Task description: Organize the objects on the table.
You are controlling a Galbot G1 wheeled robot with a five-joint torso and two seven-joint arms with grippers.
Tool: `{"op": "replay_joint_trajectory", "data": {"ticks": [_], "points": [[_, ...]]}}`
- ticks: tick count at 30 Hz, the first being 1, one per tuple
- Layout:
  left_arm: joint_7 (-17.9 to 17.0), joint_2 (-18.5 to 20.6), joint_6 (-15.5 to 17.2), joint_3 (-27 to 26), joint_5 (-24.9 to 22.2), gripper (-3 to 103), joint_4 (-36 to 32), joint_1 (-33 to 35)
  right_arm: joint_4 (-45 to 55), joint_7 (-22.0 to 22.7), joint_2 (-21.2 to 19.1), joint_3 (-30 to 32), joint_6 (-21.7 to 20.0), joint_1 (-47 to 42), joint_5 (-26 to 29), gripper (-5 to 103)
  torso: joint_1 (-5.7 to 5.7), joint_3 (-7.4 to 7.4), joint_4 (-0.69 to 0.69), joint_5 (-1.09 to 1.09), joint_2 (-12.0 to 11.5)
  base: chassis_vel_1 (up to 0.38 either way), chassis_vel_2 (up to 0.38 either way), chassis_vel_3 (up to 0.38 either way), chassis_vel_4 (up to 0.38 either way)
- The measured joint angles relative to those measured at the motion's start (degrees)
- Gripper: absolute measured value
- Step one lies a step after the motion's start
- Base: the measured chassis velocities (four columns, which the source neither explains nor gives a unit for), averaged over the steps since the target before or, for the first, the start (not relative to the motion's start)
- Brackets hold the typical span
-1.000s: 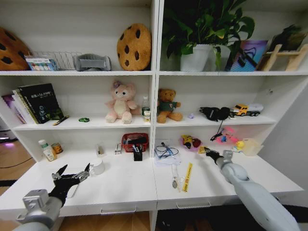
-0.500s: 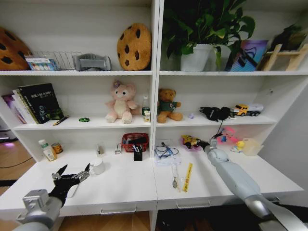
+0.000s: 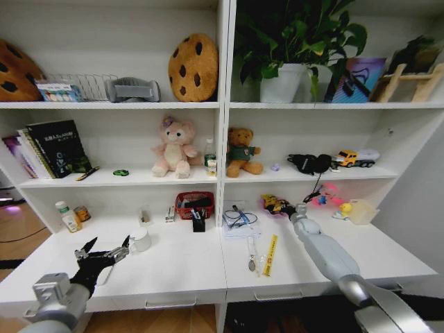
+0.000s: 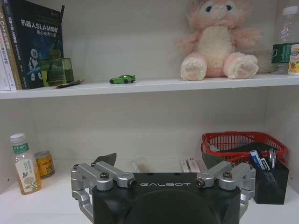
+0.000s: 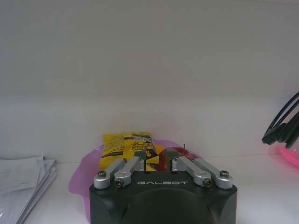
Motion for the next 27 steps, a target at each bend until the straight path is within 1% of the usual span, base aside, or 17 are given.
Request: {"op": "replay_joint_trajectory", "data": {"ticks": [1, 2, 6, 8, 9, 11, 12, 13, 15, 16, 17, 18, 19, 20, 22, 26, 27], "points": [[0.0, 0.0, 0.0, 0.0, 0.0, 100, 0.0, 0.0, 0.0, 0.0, 0.0, 0.0, 0.0, 0.0, 0.0, 20, 0.0, 0.0, 0.0, 0.0, 0.0, 0.0, 0.0, 0.0, 0.0], [0.0, 0.0, 0.0, 0.0, 0.0, 100, 0.0, 0.0, 0.8, 0.3, -0.2, 0.3, 0.0, -0.6, 0.0, 31, 0.0, 0.0, 0.0, 0.0, 0.0, 0.0, 0.0, 0.0, 0.0], [0.0, 0.0, 0.0, 0.0, 0.0, 100, 0.0, 0.0, 5.0, 1.2, -1.5, 1.2, -0.3, -2.9, 0.2, 42, 0.0, 0.0, 0.02, 0.0, 0.0, 0.0, 0.0, 0.0, 0.0], [0.0, 0.0, 0.0, 0.0, 0.0, 100, 0.0, 0.0, 13.7, 3.7, -4.3, 4.1, -0.8, -8.5, -2.4, 52, 0.01, 0.0, 0.01, 0.03, 0.0, 0.0, 0.0, 0.0, 0.0], [0.0, 0.0, 0.0, 0.0, 0.0, 100, 0.0, 0.0, 13.7, 3.7, -4.3, 4.1, -0.8, -8.5, -2.4, 52, 0.01, 0.0, 0.01, 0.03, 0.0, 0.0, 0.0, 0.0, 0.0], [0.0, 0.0, 0.0, 0.0, 0.0, 100, 0.0, 0.0, 26.1, 4.6, -8.2, 9.6, -3.0, -18.4, -1.7, 63, 0.0, -0.01, 0.01, -0.02, 0.0, 0.0, 0.0, 0.0, 0.0], [0.0, 0.0, 0.0, 0.0, 0.0, 100, 0.0, 0.0, 26.1, 4.6, -8.2, 9.6, -3.0, -18.4, -1.7, 63, 0.0, -0.01, 0.01, -0.02, 0.0, 0.0, 0.0, 0.0, 0.0], [0.0, 0.0, 0.0, 0.0, 0.0, 100, 0.0, 0.0, 34.0, 5.7, -10.2, 13.7, -3.3, -26.2, -1.6, 69, 0.0, -0.01, -0.01, 0.02, 0.0, 0.0, 0.0, 0.0, 0.0], [0.0, 0.0, 0.0, 0.0, 0.0, 100, 0.0, 0.0, 38.5, 6.7, -11.0, 16.6, -2.6, -31.2, -2.3, 74, -0.01, -0.01, -0.02, 0.02, 0.0, 0.0, 0.0, 0.0, 0.0], [0.0, 0.0, 0.0, 0.0, 0.0, 100, 0.0, 0.0, 45.8, 7.8, -11.4, 21.3, -2.5, -38.8, -2.8, 80, -0.01, -0.01, -0.03, 0.01, 0.0, 0.0, 0.0, 0.0, 0.0], [0.0, 0.0, 0.0, 0.0, 0.0, 100, 0.0, 0.0, 45.8, 7.8, -11.4, 21.3, -2.5, -38.8, -2.8, 80, -0.01, -0.01, -0.03, 0.01, 0.0, 0.0, 0.0, 0.0, 0.0], [0.0, 0.0, 0.0, 0.0, 0.0, 100, 0.0, 0.0, 52.1, 8.7, -11.3, 25.3, -2.8, -45.3, -2.9, 85, -0.02, -0.02, -0.02, 0.0, 0.0, 0.0, 0.0, 0.0, 0.0], [0.0, 0.0, 0.0, 0.0, 0.0, 100, 0.0, 0.0, 65.5, 9.8, -9.7, 34.3, -3.2, -59.8, -2.8, 99, -0.02, -0.02, -0.02, 0.0, 0.0, 0.0, 0.0, 0.0, 0.0], [0.0, 0.0, 0.0, 0.0, 0.0, 100, 0.0, 0.0, 65.5, 9.8, -9.7, 34.3, -3.2, -59.8, -2.8, 99, -0.02, -0.02, -0.02, 0.0, 0.0, 0.0, 0.0, 0.0, 0.0], [0.0, 0.0, 0.0, 0.0, 0.0, 100, 0.0, 0.0, 76.5, 9.0, -6.5, 41.0, -2.8, -72.3, -3.8, 100, -0.02, -0.02, -0.02, -0.02, 0.0, 0.0, 0.0, 0.0, 0.0], [0.0, 0.0, 0.0, 0.0, 0.0, 100, 0.0, 0.0, 81.7, 9.0, -3.3, 43.3, 0.3, -78.2, -7.1, 100, -0.02, -0.02, -0.01, -0.02, 0.0, 0.0, 0.0, 0.0, 0.0], [0.0, 0.0, 0.0, 0.0, 0.0, 100, 0.0, 0.0, 83.3, 8.9, -1.3, 44.2, 2.8, -80.7, -9.8, 100, -0.02, -0.01, 0.01, -0.01, 0.0, 0.0, 0.0, 0.0, 0.0]]}}
